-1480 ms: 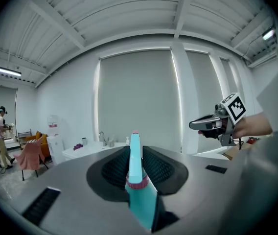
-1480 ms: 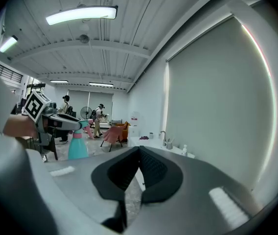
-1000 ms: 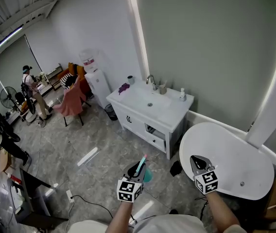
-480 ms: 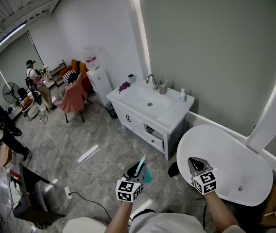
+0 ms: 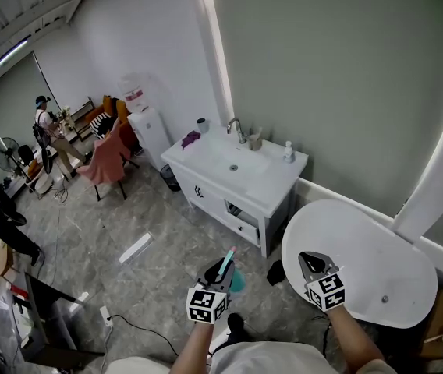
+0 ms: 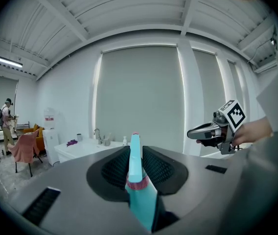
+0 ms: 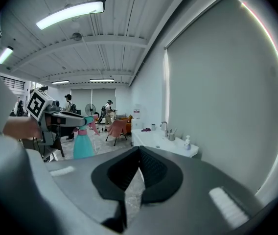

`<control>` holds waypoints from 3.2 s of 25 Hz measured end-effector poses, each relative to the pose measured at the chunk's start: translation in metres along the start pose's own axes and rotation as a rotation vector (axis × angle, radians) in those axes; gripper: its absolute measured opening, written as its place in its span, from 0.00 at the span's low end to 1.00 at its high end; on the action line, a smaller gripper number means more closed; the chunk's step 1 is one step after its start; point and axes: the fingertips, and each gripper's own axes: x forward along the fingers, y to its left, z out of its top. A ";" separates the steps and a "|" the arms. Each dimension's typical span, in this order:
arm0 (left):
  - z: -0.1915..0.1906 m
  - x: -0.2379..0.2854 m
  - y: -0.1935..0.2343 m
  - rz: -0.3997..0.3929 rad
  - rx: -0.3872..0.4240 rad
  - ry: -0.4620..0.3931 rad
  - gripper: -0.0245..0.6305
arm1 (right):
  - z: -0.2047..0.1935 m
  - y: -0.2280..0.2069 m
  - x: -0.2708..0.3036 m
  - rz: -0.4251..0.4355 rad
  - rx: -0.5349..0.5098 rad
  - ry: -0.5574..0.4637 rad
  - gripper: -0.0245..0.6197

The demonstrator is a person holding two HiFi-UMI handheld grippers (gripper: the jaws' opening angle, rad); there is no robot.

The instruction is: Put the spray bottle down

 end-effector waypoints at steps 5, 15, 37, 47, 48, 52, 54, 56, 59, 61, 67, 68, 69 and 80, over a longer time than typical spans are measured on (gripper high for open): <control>0.007 0.025 0.032 -0.041 0.003 -0.006 0.17 | 0.007 -0.005 0.031 -0.037 0.001 0.016 0.05; 0.019 0.075 0.116 -0.136 0.039 0.007 0.16 | 0.034 0.002 0.119 -0.116 0.048 0.019 0.05; 0.026 0.171 0.186 -0.269 0.037 0.027 0.16 | 0.038 -0.031 0.215 -0.232 0.129 0.060 0.05; 0.044 0.260 0.193 -0.251 0.043 0.043 0.16 | 0.042 -0.110 0.280 -0.187 0.145 0.065 0.05; 0.044 0.268 0.192 -0.251 0.045 0.045 0.16 | 0.041 -0.117 0.284 -0.185 0.149 0.067 0.05; 0.042 0.303 0.191 -0.245 0.045 0.070 0.16 | 0.035 -0.143 0.303 -0.169 0.157 0.084 0.05; 0.038 0.320 0.192 -0.240 0.044 0.081 0.16 | 0.029 -0.154 0.313 -0.153 0.154 0.097 0.05; 0.036 0.337 0.191 -0.236 0.044 0.086 0.16 | 0.022 -0.166 0.319 -0.143 0.155 0.109 0.05; 0.035 0.360 0.190 -0.229 0.048 0.093 0.16 | 0.013 -0.185 0.326 -0.136 0.170 0.124 0.05; 0.036 0.372 0.188 -0.225 0.054 0.093 0.16 | 0.007 -0.194 0.327 -0.132 0.183 0.131 0.05; 0.037 0.409 0.185 -0.199 0.072 0.084 0.16 | -0.012 -0.214 0.334 -0.126 0.226 0.152 0.05; 0.038 0.414 0.184 -0.199 0.078 0.082 0.16 | -0.015 -0.216 0.335 -0.127 0.235 0.154 0.05; 0.038 0.419 0.182 -0.202 0.085 0.080 0.16 | -0.018 -0.217 0.335 -0.128 0.242 0.155 0.05; 0.033 0.471 0.171 -0.260 0.140 0.092 0.16 | -0.042 -0.221 0.347 -0.160 0.311 0.177 0.05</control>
